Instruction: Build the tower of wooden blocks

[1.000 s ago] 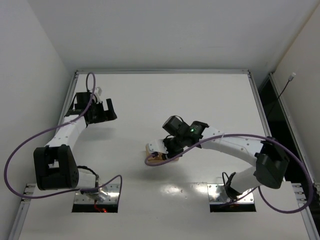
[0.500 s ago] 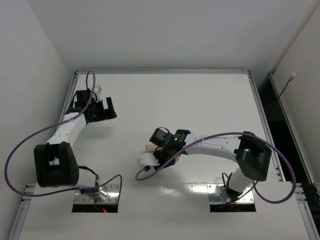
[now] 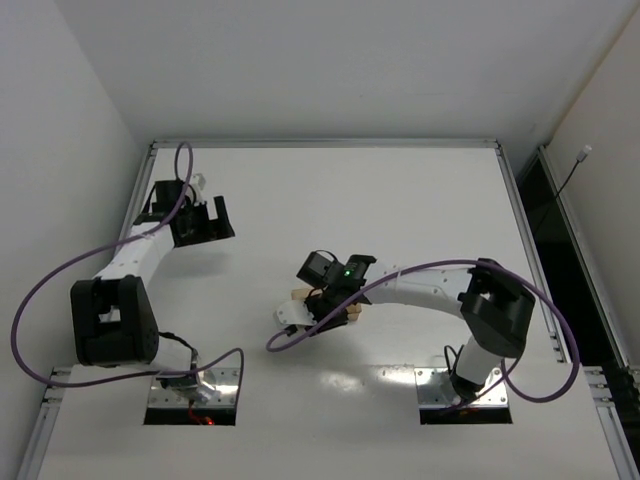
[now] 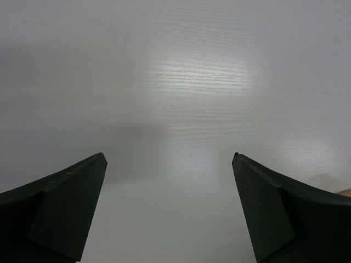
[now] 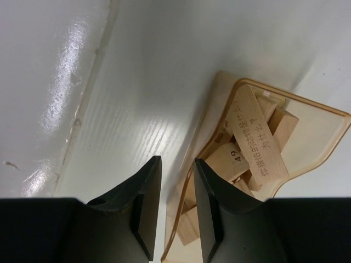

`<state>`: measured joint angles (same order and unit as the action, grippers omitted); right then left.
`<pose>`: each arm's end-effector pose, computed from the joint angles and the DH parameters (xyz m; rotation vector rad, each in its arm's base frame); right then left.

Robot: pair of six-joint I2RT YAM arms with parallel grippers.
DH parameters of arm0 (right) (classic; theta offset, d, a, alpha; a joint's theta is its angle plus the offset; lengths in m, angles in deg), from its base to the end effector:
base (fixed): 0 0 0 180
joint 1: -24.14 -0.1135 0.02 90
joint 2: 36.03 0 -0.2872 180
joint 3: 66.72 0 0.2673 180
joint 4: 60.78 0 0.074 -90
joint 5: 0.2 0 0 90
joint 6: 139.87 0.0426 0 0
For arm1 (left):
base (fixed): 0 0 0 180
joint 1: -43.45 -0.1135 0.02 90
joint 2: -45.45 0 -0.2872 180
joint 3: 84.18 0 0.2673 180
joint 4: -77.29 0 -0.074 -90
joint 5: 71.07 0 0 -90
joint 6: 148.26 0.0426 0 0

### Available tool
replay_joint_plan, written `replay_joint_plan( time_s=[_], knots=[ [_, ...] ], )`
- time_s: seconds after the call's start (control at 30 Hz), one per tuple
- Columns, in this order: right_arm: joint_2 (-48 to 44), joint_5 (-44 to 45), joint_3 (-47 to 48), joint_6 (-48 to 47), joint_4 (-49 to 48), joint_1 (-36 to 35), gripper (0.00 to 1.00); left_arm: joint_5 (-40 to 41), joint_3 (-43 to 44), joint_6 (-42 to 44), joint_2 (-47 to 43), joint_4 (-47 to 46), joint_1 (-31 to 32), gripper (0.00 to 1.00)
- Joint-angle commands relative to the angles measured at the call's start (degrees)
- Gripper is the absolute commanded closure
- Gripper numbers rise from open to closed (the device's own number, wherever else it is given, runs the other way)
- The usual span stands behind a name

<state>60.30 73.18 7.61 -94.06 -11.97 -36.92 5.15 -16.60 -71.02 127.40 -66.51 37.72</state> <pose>0.1525 0.3010 0.1904 -2.2794 1.6537 0.4766 0.3115 0.0211 0.2424 -0.2886 2.4328 -0.3490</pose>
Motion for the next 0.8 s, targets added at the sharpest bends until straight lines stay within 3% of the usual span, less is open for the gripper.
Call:
replay_joint_plan(
  time_s=[0.0,0.77],
  knots=[
    [-0.80,-0.96,2.27,-0.73,-1.47,1.11,0.73,-0.81,1.99,-0.52,0.40,-0.46,-0.77,0.00],
    [4.75,-2.19,3.25,-1.26,-1.56,3.58,0.73,-0.28,3.05,-0.52,2.69,0.07,-0.77,0.00]
  ],
)
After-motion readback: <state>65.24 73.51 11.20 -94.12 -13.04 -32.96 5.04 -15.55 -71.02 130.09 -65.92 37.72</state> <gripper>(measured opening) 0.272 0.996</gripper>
